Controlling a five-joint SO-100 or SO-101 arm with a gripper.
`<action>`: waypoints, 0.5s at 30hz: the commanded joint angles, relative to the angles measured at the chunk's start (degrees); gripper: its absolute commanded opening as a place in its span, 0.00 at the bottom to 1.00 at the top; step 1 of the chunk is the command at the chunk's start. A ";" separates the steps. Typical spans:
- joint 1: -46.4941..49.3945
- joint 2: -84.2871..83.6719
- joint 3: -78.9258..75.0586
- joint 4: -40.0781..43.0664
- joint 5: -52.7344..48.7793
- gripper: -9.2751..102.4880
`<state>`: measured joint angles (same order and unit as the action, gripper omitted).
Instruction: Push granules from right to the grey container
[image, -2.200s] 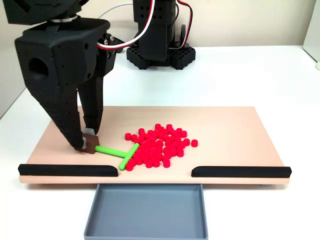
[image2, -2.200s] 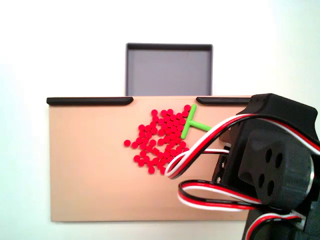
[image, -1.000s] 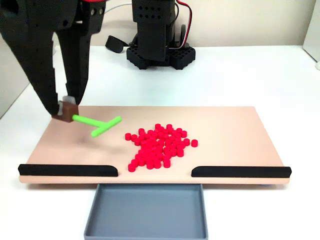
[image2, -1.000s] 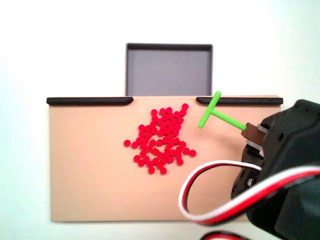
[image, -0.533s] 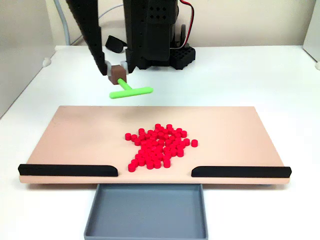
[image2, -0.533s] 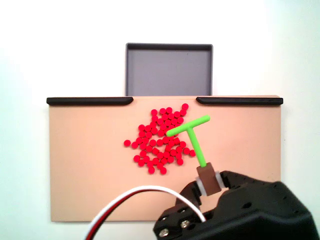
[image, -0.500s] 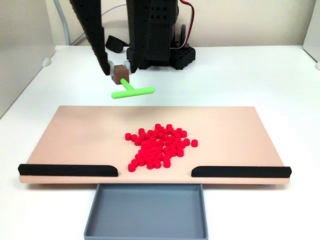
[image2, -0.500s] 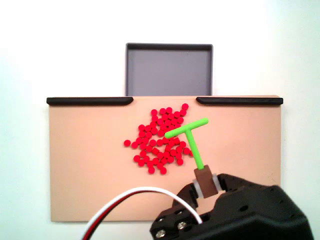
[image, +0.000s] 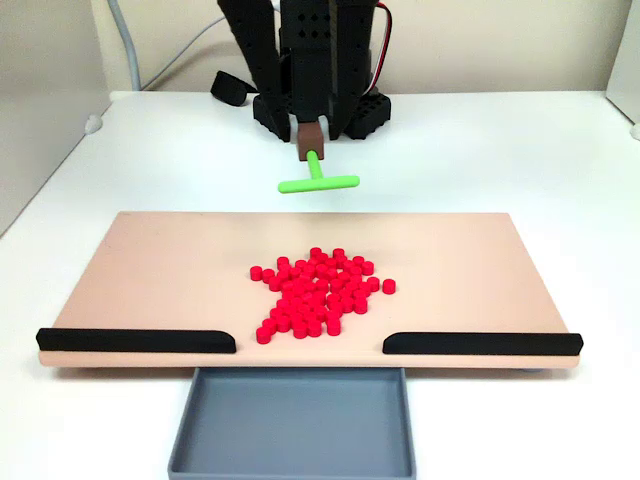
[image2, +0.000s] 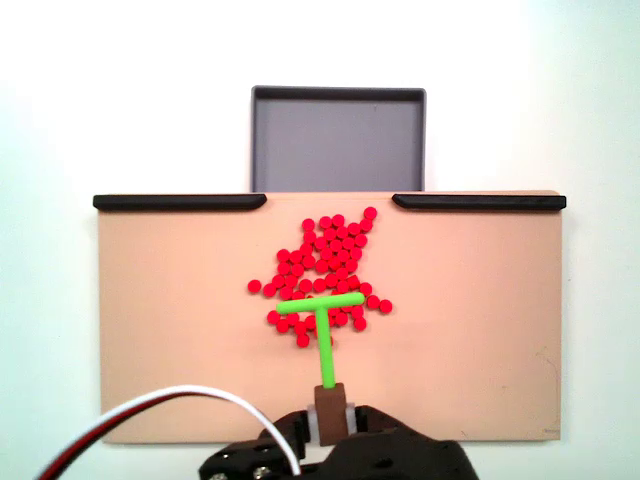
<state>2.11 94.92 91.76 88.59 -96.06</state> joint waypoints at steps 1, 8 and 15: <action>-1.41 2.46 -0.26 0.26 3.25 0.08; -1.58 0.18 -0.26 0.26 4.39 0.08; -1.76 0.35 -0.35 0.26 4.57 0.08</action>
<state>0.44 94.92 91.76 88.77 -91.85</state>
